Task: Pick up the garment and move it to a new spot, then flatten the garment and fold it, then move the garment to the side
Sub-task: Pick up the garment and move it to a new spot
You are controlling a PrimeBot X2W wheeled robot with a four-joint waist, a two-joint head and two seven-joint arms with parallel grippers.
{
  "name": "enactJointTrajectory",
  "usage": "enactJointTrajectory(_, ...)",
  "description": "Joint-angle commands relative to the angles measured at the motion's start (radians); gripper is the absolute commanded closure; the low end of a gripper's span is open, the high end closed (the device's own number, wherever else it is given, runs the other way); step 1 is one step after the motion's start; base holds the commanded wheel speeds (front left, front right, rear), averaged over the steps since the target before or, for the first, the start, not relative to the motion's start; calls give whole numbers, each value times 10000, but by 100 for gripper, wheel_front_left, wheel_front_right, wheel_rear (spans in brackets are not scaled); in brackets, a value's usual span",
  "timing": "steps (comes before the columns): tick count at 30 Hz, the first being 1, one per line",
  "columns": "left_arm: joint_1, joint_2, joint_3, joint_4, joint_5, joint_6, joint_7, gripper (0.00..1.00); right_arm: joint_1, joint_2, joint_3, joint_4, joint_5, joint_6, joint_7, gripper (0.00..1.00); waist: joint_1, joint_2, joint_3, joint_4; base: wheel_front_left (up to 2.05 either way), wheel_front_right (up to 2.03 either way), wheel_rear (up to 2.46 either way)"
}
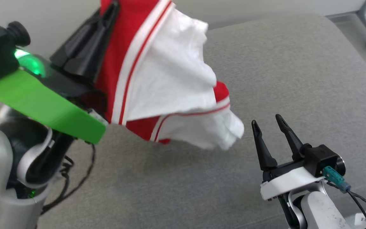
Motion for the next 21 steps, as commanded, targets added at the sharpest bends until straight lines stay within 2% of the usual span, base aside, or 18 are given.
enactJointTrajectory(1, 266, -165, -21, -118, -436, 54, 162, 100, 145, -32, -9, -35, 49, -13, -30, 0, 0, 0, -104, -1472, 0, 0, 0)
enactJointTrajectory(3, 376, -5, 80, -65, -619, 118, 305, 100, 180, -23, -27, -65, 99, -13, -32, 0, 0, 0, -74, -1940, 0, 0, 0)
enactJointTrajectory(5, 728, -289, 42, 233, -1168, 127, 380, 100, 279, -18, -64, -91, 166, -13, -32, 0, 0, 0, -39, -2390, 0, 0, 0)
enactJointTrajectory(9, 1126, -269, -44, 1503, -1407, -99, 301, 100, 405, -23, -99, -80, 289, -13, -32, 0, 0, 0, 74, -3148, 0, 0, 0)
enactJointTrajectory(12, 1335, -222, -333, 3208, -1010, -450, -42, 100, 495, -15, -92, -61, 413, -13, -32, 0, 0, 0, 219, -3529, 0, 0, 0)
enactJointTrajectory(16, 1339, -74, -988, 5722, 65, -1099, -870, 100, 514, -15, -37, -69, 565, -13, -32, 0, 0, 0, 420, -3818, 0, 0, 0)
enactJointTrajectory(19, 1287, -405, -1370, 7385, 530, -1358, -1789, 100, 493, -17, -39, -76, 578, -13, -32, 0, 0, 0, 536, -3846, 0, 0, 0)
enactJointTrajectory(20, 1240, -450, -1419, 7828, 692, -1388, -2099, 85, 482, -17, -41, -59, 560, -13, -32, 0, 0, 0, 550, -3829, 0, 0, 0)
enactJointTrajectory(21, 1179, -578, -1429, 8336, 801, -1384, -2486, 58, 457, -15, -54, -50, 523, -13, -32, 0, 0, 0, 570, -3770, 0, 0, 0)
